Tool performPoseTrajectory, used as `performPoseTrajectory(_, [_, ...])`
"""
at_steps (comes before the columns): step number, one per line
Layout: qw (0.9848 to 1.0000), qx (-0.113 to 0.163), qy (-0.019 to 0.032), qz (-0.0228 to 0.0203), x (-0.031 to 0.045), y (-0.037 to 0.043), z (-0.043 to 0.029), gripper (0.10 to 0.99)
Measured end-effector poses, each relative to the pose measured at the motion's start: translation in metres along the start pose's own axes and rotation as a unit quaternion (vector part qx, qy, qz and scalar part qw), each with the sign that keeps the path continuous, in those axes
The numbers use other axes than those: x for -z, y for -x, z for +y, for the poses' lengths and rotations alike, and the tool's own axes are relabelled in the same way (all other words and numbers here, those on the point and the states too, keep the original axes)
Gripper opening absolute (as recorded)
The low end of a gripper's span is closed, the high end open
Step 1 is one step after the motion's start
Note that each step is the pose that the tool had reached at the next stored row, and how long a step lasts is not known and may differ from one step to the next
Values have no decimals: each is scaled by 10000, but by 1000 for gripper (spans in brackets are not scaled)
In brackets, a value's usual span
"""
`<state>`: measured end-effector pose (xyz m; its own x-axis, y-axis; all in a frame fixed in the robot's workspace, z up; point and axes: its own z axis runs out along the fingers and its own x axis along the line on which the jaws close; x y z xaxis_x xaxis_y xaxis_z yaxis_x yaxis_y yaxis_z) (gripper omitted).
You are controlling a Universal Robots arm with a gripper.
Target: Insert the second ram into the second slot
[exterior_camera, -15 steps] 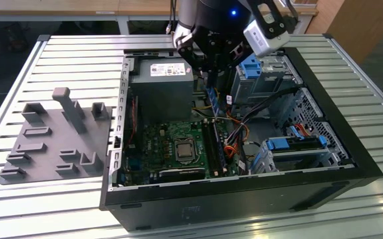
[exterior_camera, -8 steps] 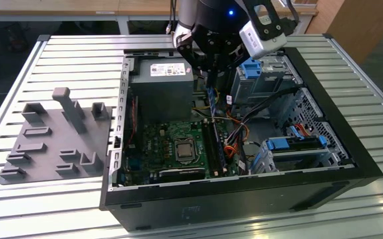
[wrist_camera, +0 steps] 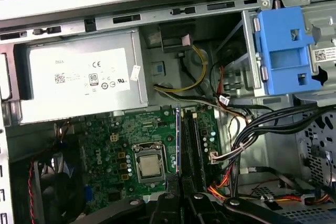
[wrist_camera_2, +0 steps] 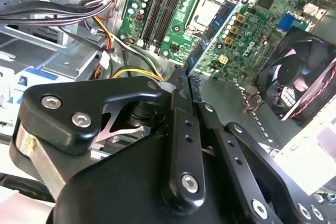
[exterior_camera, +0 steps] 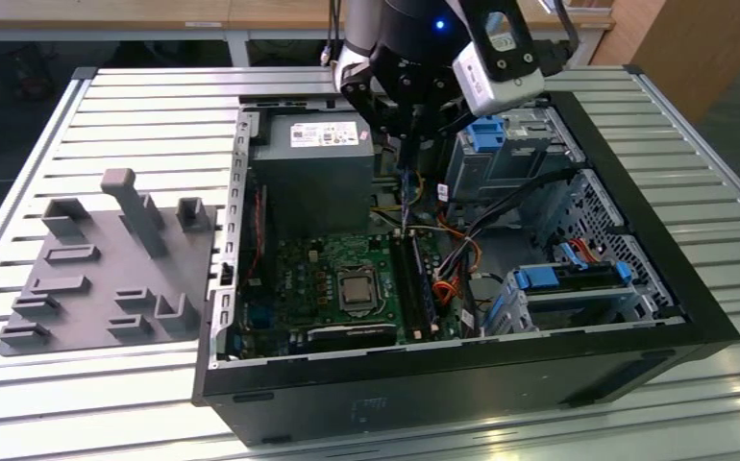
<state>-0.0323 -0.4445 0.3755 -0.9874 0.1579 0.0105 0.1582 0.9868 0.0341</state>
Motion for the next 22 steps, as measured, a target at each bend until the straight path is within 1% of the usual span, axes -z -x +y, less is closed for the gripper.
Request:
performPoseTrajectory(2, [10000,66,0,2,-7,1,-7,133])
performPoseTrajectory(6, [9993,366,-4,12,-24,1,-8,133])
performPoseTrajectory(7, [9992,396,-4,12,-29,2,-8,133])
performPoseTrajectory(22, [9991,414,-4,13,-78,2,-10,133])
